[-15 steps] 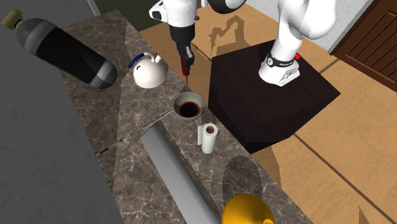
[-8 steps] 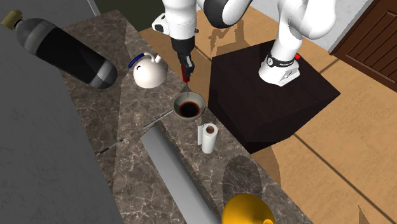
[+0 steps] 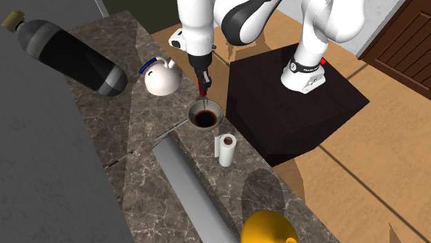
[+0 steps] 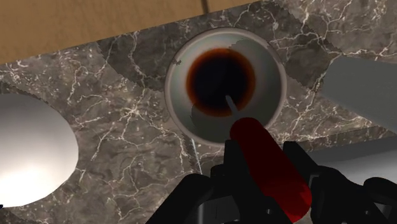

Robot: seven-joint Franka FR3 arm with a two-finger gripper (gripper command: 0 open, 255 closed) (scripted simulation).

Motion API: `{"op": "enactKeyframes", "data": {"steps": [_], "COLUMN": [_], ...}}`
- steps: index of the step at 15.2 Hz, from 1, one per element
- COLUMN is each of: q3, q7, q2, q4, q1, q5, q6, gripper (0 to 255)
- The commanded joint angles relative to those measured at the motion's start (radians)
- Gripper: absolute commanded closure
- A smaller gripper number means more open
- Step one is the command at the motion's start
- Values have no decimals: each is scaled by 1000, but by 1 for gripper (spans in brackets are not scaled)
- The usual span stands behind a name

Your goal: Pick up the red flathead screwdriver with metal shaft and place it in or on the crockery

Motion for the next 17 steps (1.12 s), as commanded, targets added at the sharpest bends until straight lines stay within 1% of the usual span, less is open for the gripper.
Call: {"op": "enactKeyframes", "data": {"steps": [1, 3, 11, 12, 17], "q3": [0, 0, 0, 0, 0], "q7": [2, 4, 4, 4, 4], "q2": [21, 38, 38, 38, 38], "q4": [-9, -16, -16, -16, -16], "q1": [0, 0, 0, 0, 0], "q5": [-3, -6, -6, -6, -6], "q6": [30, 54, 54, 54, 54], "gripper": [255, 255, 255, 0, 0]}}
